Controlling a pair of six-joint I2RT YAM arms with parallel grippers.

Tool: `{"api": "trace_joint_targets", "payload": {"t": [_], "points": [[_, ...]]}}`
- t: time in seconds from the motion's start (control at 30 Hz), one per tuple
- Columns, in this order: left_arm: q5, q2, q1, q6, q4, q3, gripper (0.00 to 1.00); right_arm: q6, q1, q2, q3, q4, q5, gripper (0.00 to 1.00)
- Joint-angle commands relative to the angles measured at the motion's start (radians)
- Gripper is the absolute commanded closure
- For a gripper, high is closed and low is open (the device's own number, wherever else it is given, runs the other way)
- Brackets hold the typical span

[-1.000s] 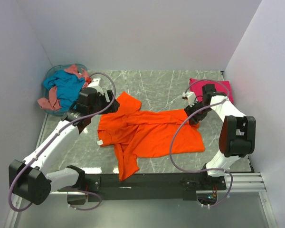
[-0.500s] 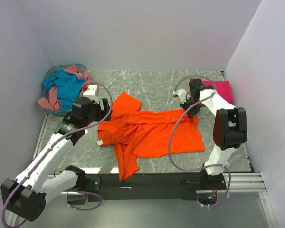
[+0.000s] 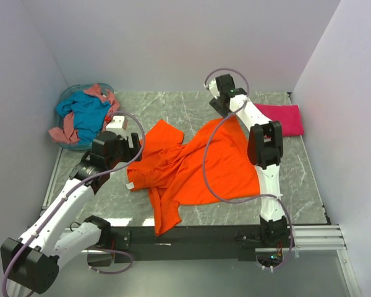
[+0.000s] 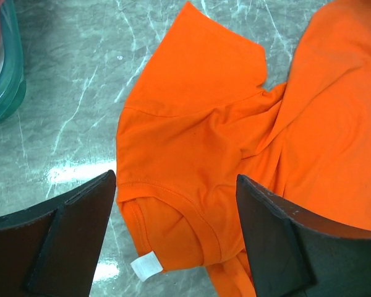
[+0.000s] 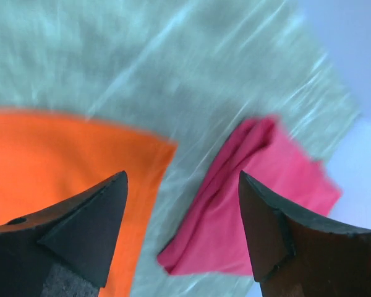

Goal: Fold and stack the t-shirts
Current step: Flatten the tshirt out

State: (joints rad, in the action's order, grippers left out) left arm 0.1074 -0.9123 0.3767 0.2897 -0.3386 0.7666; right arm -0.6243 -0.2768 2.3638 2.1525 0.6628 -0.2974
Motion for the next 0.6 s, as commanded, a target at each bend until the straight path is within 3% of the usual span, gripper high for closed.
{"api": "trace_joint_targets", "payload": {"t": [0.0,0.13,0.2,0.37,0.5,0.57], "points": [[-0.001,0.013,-0.004,-0.009,0.042,-0.003,0.16,0.066,0.017,-0.177,-0.178,-0.116,-0.016,0.21],[-0.076,-0.028,-0.048,0.014,0.062,0.010,0.16,0.058,0.047,-0.389,-0.397,-0.016,0.296,0.19],[-0.158,-0.074,-0.073,0.048,0.085,0.022,0.16,0.009,0.065,-0.510,-0.529,0.052,0.549,0.19],[-0.327,-0.282,-0.137,0.143,0.130,0.147,0.21,0.004,0.082,-0.725,-0.834,0.049,0.799,0.20],[-0.397,-0.645,-0.137,0.114,0.089,0.445,0.29,0.021,0.132,-0.790,-0.892,0.087,0.941,0.25],[-0.352,-0.852,-0.139,0.054,-0.007,0.646,0.34,0.008,0.155,-0.802,-0.878,0.122,1.009,0.27]]}}
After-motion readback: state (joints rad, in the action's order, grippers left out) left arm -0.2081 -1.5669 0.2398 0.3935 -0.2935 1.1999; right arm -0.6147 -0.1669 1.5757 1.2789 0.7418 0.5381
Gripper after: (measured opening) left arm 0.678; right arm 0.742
